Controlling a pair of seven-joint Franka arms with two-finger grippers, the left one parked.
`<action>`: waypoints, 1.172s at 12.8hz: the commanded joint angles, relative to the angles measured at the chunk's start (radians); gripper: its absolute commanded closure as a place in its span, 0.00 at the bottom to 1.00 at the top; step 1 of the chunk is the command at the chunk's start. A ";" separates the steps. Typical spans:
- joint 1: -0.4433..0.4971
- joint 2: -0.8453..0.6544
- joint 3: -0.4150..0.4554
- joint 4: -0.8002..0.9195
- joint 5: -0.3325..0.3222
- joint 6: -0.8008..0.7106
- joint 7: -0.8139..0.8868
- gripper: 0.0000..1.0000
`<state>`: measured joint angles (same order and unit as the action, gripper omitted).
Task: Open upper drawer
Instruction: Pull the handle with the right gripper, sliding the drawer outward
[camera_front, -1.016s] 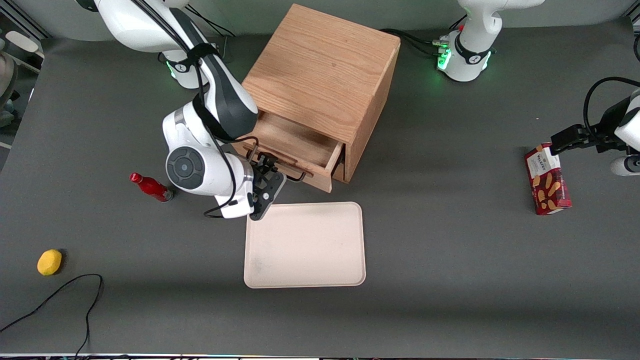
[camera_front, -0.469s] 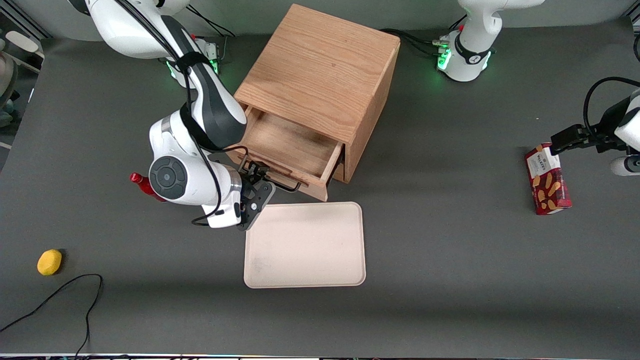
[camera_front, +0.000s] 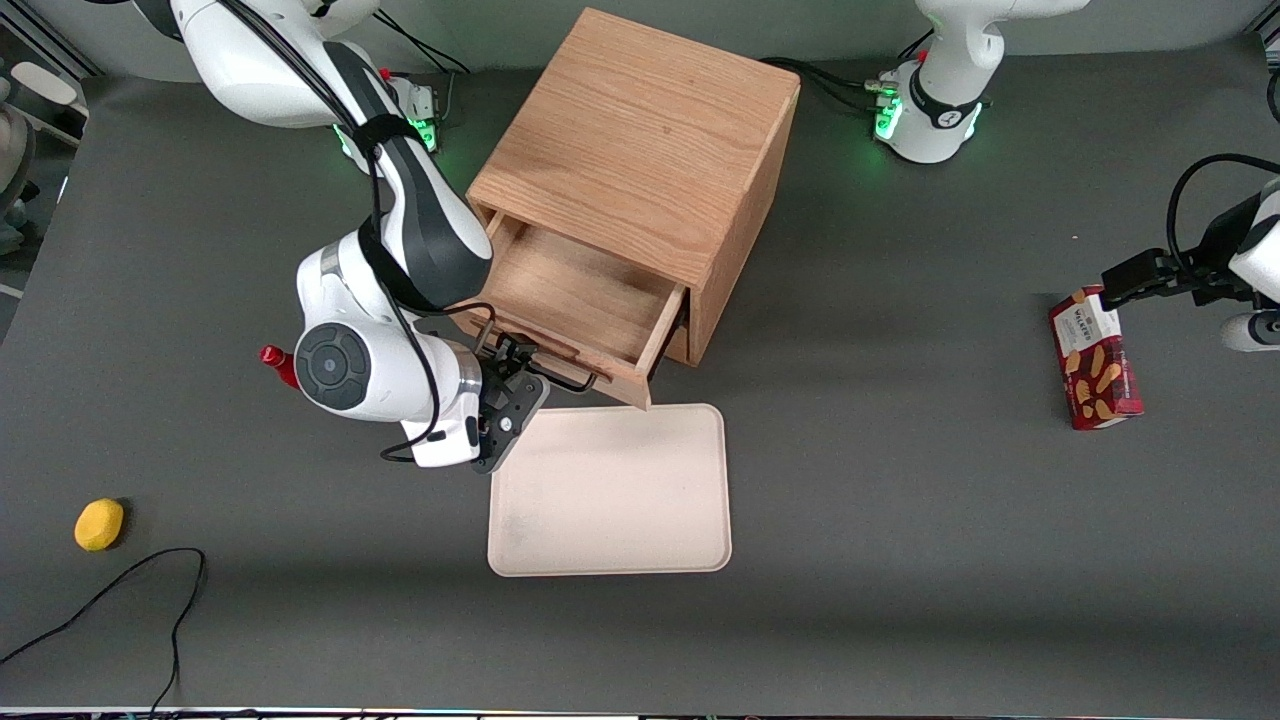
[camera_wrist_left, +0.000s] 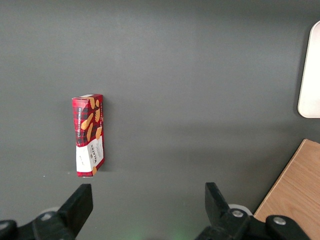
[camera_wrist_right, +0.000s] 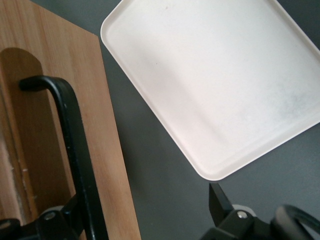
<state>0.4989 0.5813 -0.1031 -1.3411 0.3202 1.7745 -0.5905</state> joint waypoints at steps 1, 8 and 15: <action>-0.017 0.042 0.005 0.069 0.005 -0.021 -0.035 0.00; -0.048 0.064 0.009 0.112 0.005 -0.043 -0.060 0.00; -0.066 0.092 0.009 0.166 0.005 -0.053 -0.089 0.00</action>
<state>0.4481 0.6397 -0.1008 -1.2409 0.3203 1.7456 -0.6529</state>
